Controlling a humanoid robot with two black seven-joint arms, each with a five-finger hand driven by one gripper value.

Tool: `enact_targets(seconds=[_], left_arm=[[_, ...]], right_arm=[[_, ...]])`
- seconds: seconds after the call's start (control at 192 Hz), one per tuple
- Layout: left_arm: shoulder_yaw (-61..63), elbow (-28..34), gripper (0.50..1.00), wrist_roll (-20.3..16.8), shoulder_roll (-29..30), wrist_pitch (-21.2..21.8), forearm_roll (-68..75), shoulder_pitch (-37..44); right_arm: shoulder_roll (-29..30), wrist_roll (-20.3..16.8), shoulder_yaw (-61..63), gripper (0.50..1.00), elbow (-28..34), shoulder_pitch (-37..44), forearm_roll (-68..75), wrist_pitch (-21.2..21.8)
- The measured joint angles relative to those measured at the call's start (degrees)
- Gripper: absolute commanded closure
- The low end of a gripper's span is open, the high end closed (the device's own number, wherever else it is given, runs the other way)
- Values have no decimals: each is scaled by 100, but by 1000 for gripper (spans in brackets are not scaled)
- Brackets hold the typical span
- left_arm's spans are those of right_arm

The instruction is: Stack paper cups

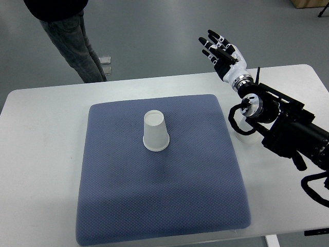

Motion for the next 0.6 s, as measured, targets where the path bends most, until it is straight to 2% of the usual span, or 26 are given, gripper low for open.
enact_targets(seconds=[0.599], left_arm=[[-7,-5,500,0,0,4,0,-9]], right_arm=[[1,0,7,587,4,3,1,-6]])
